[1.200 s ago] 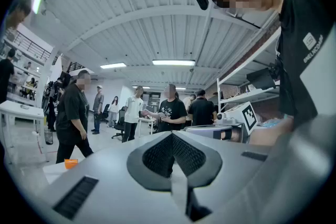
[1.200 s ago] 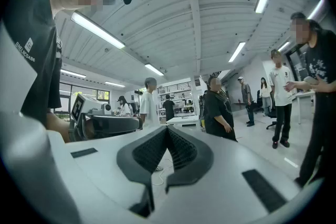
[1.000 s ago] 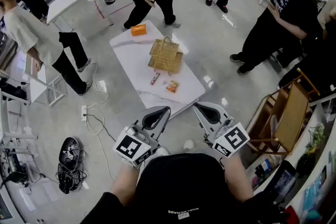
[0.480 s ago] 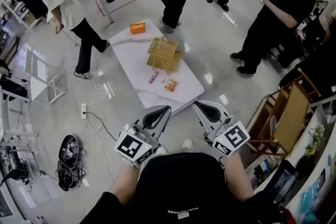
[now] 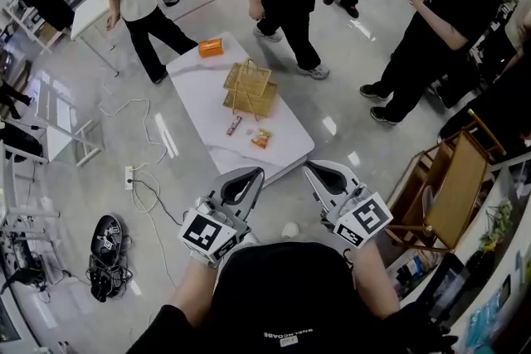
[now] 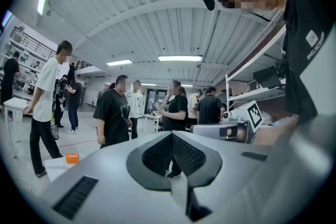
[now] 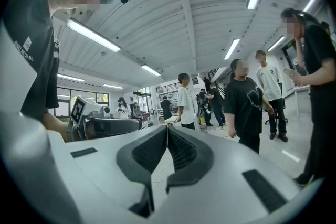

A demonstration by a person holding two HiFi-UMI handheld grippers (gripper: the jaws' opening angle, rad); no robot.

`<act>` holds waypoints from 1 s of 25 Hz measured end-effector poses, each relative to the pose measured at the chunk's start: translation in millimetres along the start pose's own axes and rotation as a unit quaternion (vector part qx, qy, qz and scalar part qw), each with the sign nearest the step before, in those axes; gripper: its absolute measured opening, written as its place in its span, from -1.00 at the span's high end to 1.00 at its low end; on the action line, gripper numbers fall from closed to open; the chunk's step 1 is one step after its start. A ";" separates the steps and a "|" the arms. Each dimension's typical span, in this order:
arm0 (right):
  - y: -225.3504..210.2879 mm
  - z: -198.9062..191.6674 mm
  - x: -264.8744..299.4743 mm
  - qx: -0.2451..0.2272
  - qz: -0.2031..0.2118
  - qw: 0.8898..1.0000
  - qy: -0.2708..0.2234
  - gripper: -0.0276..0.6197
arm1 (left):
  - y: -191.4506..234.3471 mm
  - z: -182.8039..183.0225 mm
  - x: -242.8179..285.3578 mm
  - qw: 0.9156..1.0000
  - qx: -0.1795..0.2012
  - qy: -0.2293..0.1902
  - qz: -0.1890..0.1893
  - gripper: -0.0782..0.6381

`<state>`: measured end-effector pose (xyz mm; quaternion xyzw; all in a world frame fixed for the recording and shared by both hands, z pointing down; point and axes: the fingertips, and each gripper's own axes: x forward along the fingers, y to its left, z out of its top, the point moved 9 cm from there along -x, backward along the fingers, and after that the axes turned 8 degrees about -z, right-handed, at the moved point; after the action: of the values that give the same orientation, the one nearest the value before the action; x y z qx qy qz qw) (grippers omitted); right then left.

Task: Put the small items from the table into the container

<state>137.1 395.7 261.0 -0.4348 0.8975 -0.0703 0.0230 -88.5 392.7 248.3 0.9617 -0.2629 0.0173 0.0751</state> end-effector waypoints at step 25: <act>-64.5 -9.6 11.8 0.030 -0.015 0.999 0.010 0.88 | 26.9 -8.9 58.3 1.000 -0.003 0.018 0.006 0.77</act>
<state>178.9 348.0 280.2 -0.4463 0.8886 -0.1023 0.0259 -51.9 341.8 264.9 0.9594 -0.2672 0.0346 0.0831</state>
